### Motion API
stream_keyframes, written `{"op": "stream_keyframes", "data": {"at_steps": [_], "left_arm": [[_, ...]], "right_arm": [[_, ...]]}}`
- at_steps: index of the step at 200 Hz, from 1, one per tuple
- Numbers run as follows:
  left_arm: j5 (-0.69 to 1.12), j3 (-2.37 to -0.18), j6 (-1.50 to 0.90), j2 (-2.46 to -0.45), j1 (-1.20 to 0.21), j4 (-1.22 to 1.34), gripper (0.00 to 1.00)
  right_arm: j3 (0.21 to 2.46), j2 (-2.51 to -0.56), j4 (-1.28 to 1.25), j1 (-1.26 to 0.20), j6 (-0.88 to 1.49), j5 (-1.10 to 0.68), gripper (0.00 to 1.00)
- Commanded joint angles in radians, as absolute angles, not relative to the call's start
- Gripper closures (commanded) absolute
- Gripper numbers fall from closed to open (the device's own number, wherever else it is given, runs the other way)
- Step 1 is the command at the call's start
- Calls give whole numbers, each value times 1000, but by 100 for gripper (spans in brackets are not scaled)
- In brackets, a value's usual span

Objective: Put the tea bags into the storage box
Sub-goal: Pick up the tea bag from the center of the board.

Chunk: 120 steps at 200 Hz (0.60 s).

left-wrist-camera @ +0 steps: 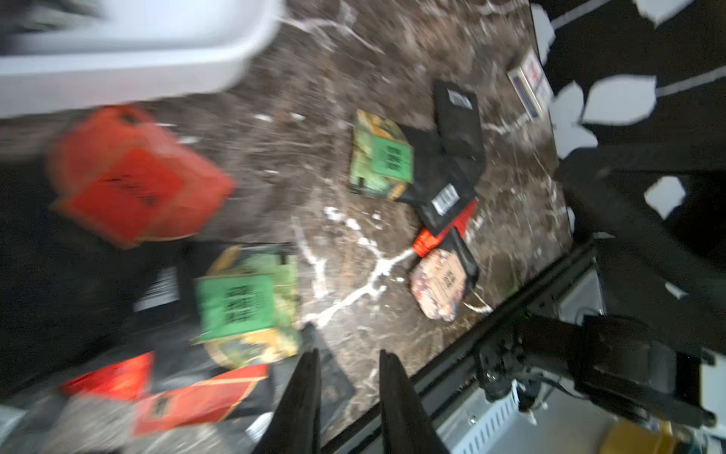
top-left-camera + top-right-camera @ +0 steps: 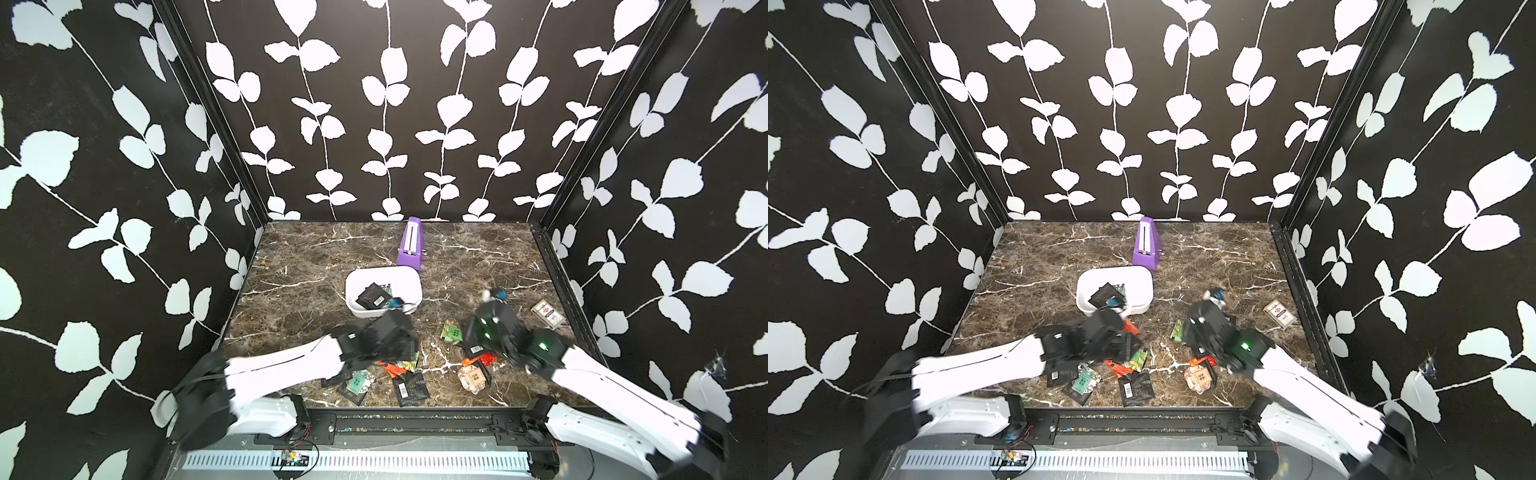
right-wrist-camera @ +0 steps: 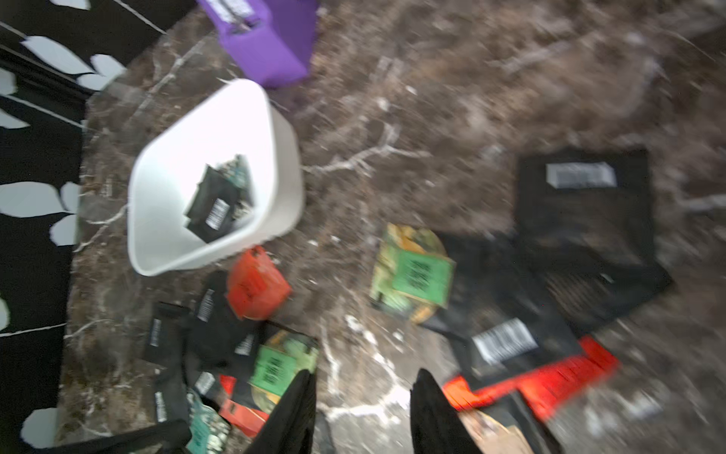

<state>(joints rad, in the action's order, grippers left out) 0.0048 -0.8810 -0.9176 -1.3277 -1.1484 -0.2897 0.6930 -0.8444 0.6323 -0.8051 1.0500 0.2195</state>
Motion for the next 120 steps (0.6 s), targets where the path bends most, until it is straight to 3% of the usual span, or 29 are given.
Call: {"op": "stream_keyframes", "data": {"at_steps": [1, 40, 120], "left_arm": [[114, -964, -880, -1436, -1193, -215, 77], [229, -1029, -925, -1609, -1223, -149, 81], [291, -1053, -958, -1714, -1222, -117, 82]], "right_arm": [[619, -758, 774, -811, 1129, 268, 58], [532, -706, 848, -811, 1164, 248, 57], [392, -692, 795, -811, 1214, 184, 57]]}}
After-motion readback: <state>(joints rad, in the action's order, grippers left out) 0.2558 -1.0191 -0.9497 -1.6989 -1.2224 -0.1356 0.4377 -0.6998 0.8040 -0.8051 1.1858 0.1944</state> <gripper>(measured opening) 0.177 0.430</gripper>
